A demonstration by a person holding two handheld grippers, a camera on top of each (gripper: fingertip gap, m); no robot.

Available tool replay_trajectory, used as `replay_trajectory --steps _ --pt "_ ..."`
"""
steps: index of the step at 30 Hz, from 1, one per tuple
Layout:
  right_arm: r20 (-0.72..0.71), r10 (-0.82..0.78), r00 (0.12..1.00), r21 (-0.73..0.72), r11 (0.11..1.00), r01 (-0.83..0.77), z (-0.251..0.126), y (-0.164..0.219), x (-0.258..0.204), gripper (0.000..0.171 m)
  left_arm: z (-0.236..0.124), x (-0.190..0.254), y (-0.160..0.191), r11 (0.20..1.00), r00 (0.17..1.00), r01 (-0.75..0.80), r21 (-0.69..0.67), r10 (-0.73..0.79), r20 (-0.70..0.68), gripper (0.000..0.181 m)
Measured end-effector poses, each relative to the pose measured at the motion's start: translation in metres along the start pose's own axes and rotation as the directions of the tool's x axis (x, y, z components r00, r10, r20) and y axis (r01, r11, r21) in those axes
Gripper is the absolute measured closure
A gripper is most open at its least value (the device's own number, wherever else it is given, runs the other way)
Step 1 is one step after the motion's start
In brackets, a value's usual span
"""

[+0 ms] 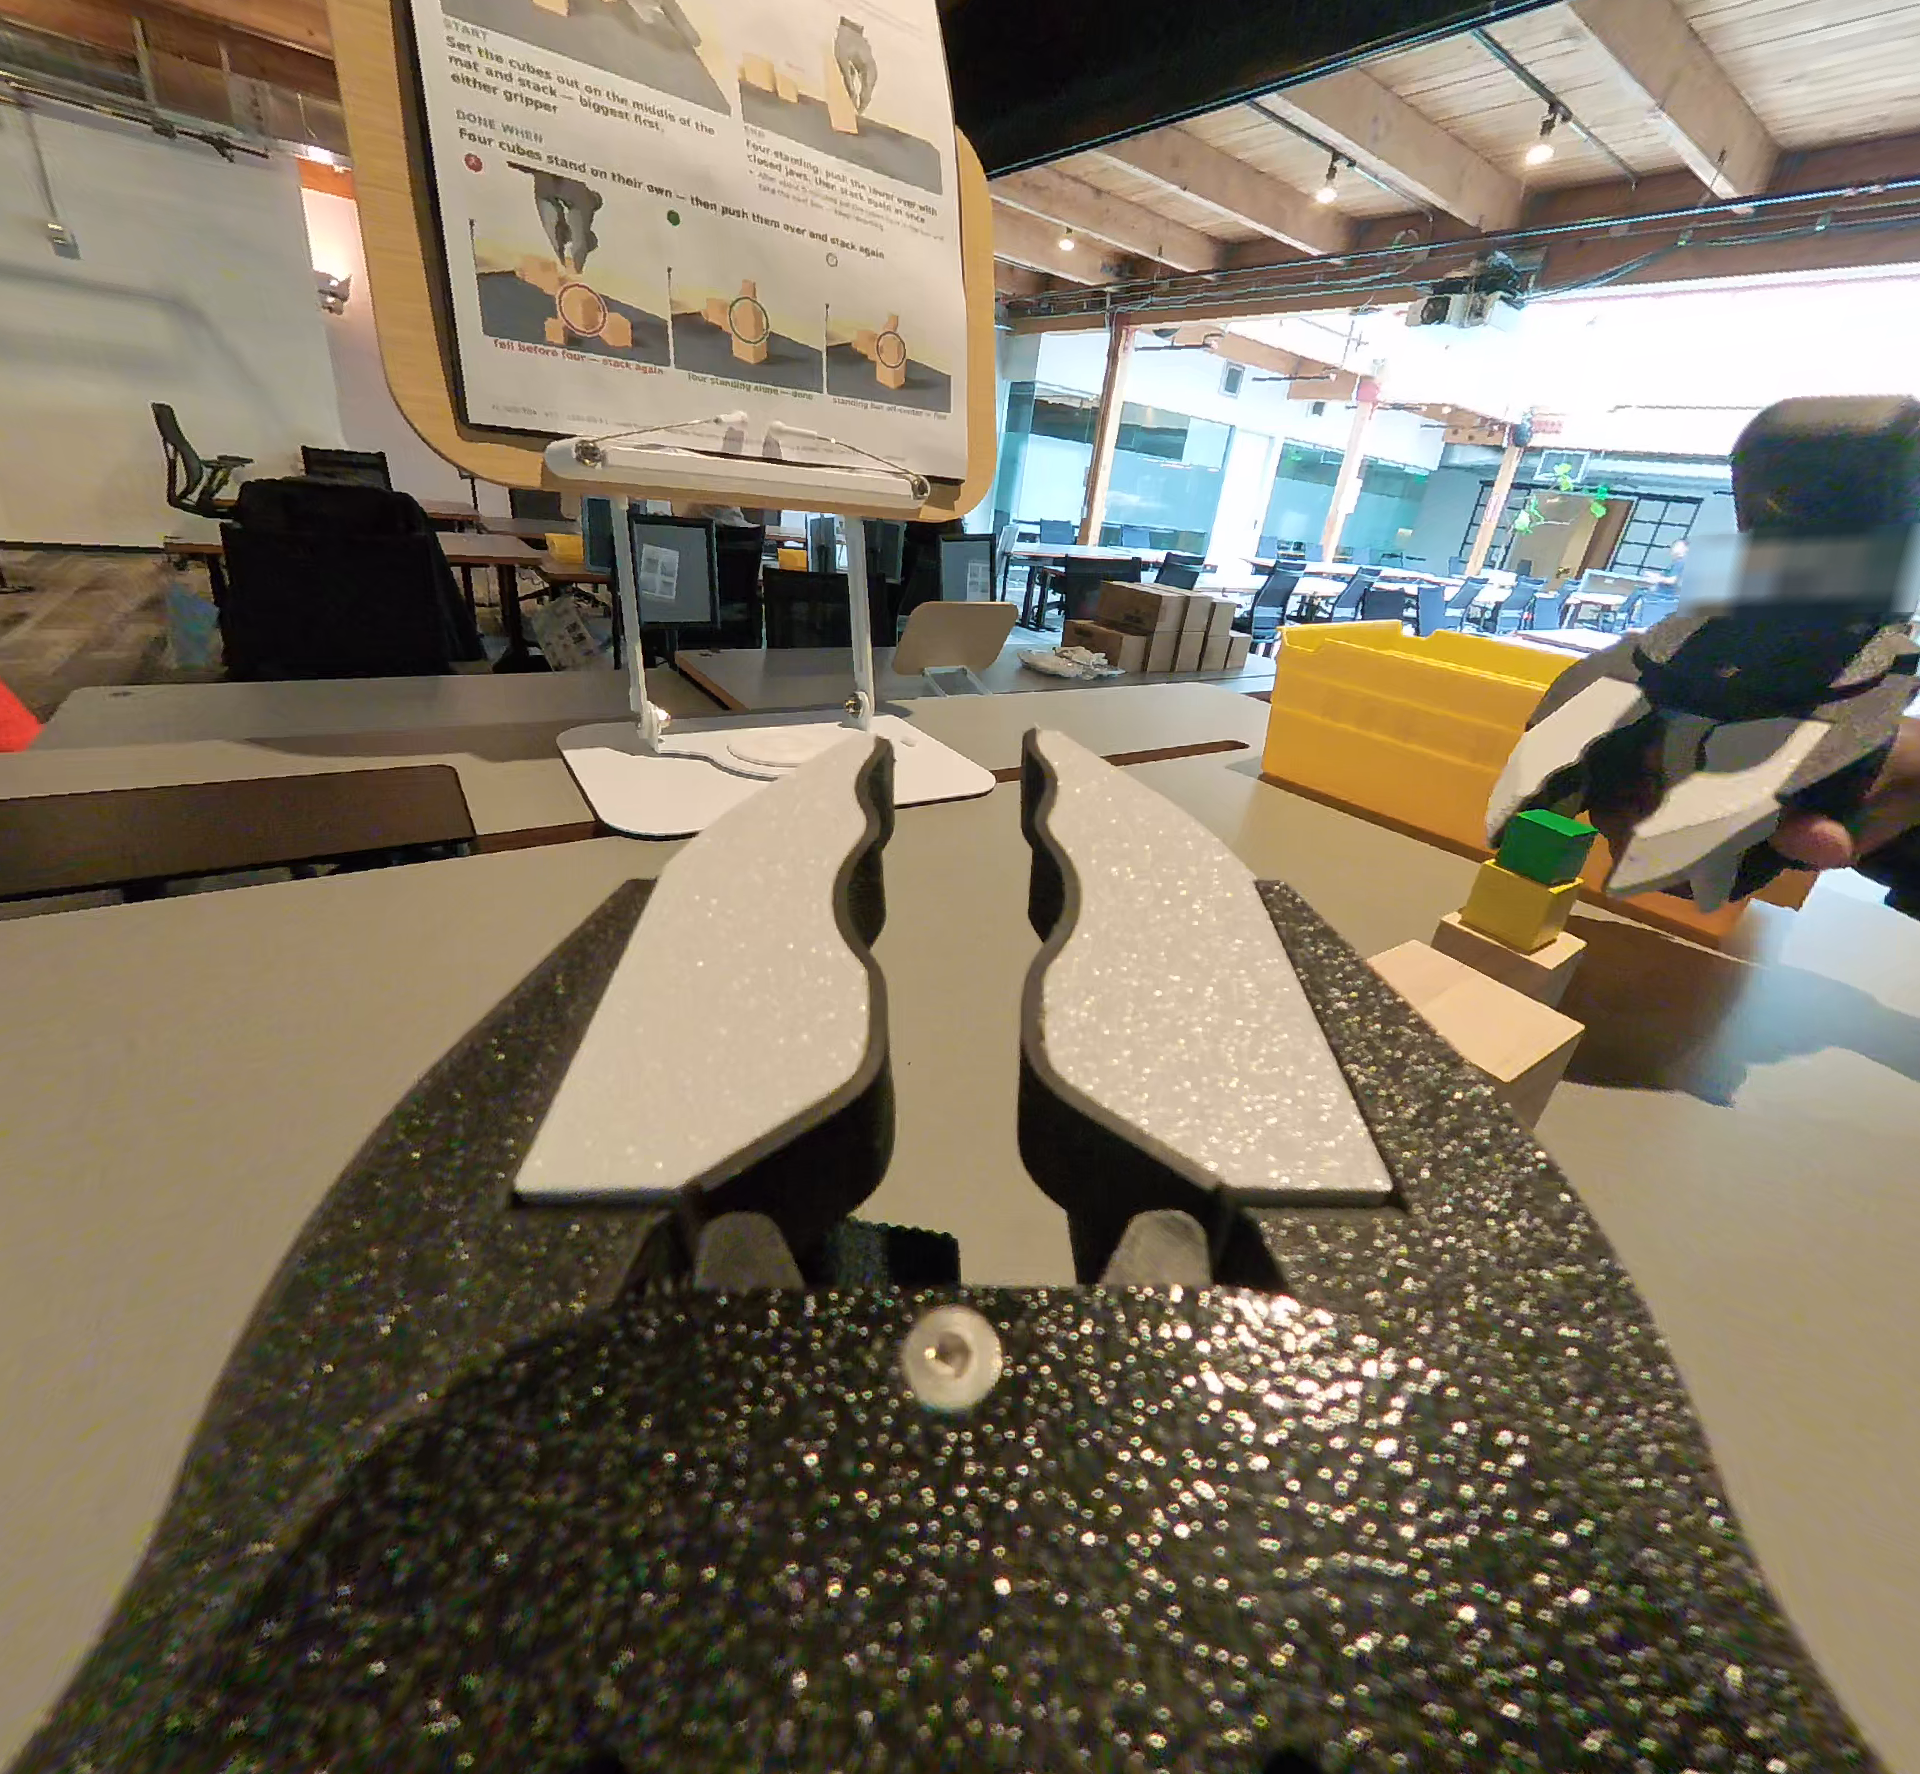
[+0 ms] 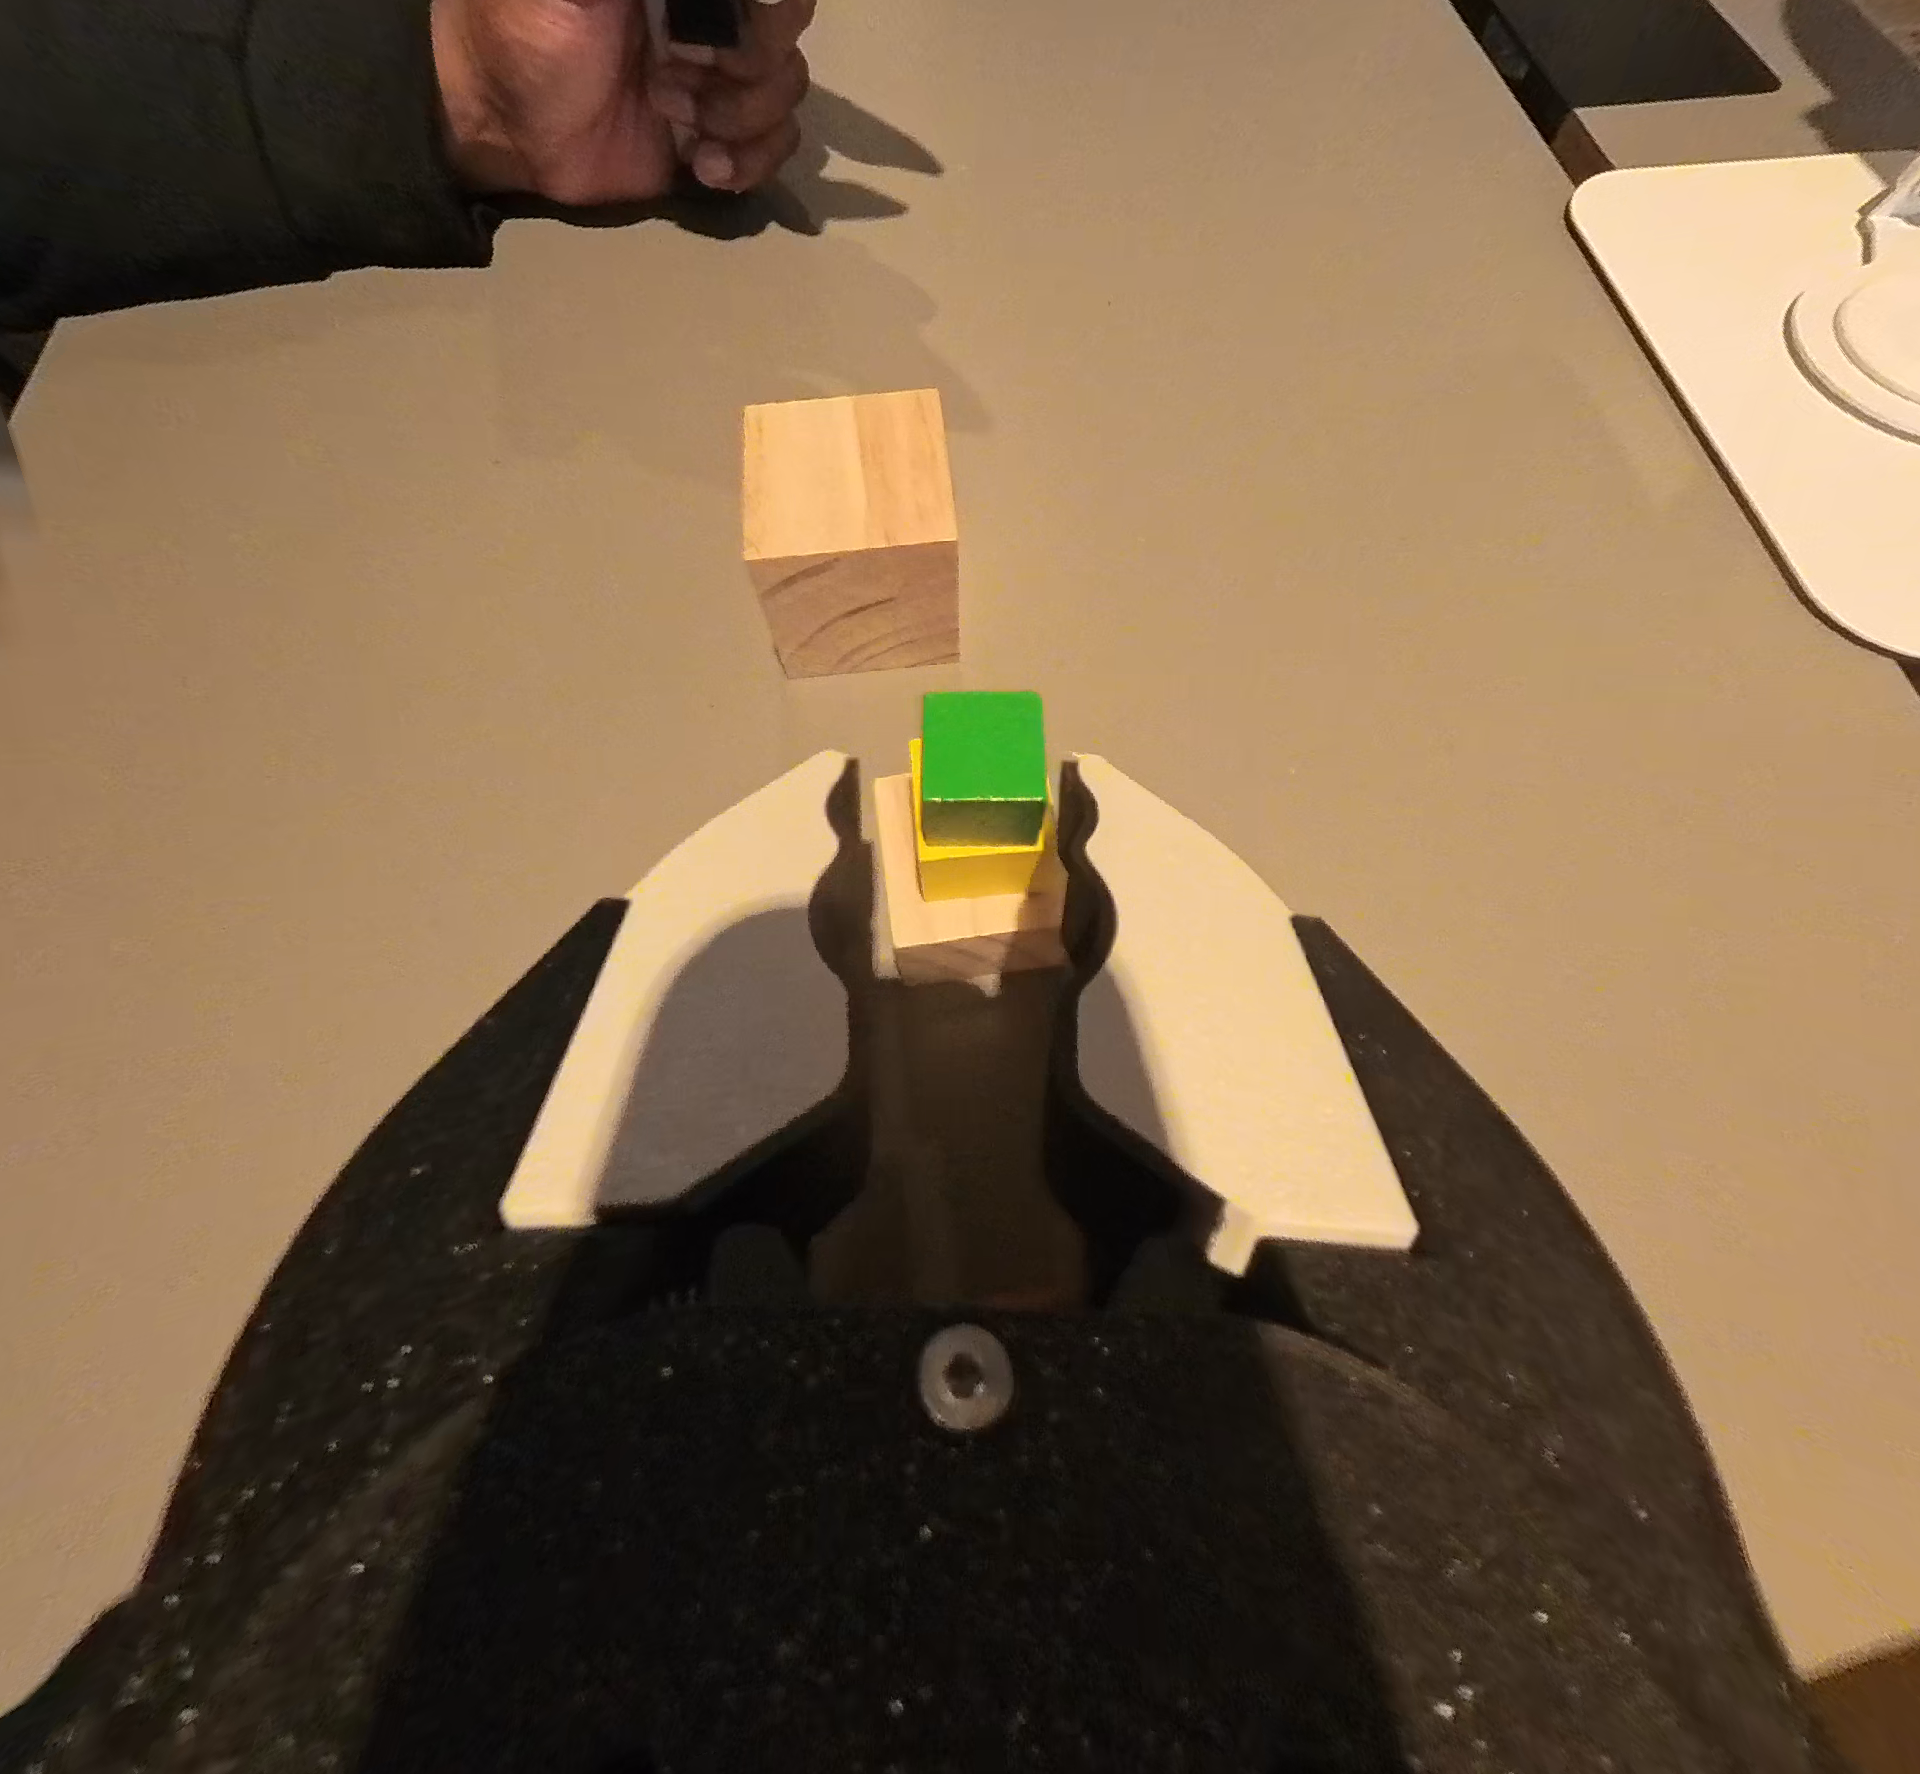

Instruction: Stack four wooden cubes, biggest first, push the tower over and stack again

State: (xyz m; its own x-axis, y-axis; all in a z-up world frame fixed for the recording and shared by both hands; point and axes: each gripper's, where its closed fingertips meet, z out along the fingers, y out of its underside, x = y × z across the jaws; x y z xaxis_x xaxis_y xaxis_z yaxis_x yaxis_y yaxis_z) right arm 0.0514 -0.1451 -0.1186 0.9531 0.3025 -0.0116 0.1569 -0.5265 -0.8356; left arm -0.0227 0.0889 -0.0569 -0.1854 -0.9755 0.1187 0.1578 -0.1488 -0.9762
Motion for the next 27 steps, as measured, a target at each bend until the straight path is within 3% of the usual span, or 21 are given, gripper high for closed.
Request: replay_trajectory --steps 6,10,22,27 --pt "-0.020 0.006 1.000 -0.053 0.999 -0.007 0.007 0.011 0.004 0.132 0.000 0.000 0.000 1.000 1.000 0.003 -0.002 -0.003 0.001 0.159" --pt "-0.040 -0.011 0.999 -0.090 0.996 0.007 0.011 0.017 0.007 0.140 0.000 -0.001 0.000 1.000 1.000 0.005 -0.004 -0.005 0.002 0.159" --pt "-0.030 -0.016 0.999 -0.090 0.996 0.013 0.008 0.018 0.002 0.142 0.001 -0.001 0.001 1.000 1.000 0.010 -0.009 -0.010 0.003 0.159" --pt "-0.034 -0.004 0.999 -0.062 0.998 0.002 0.003 0.011 -0.001 0.124 0.001 -0.001 0.001 1.000 1.000 0.013 -0.010 -0.012 0.004 0.159"
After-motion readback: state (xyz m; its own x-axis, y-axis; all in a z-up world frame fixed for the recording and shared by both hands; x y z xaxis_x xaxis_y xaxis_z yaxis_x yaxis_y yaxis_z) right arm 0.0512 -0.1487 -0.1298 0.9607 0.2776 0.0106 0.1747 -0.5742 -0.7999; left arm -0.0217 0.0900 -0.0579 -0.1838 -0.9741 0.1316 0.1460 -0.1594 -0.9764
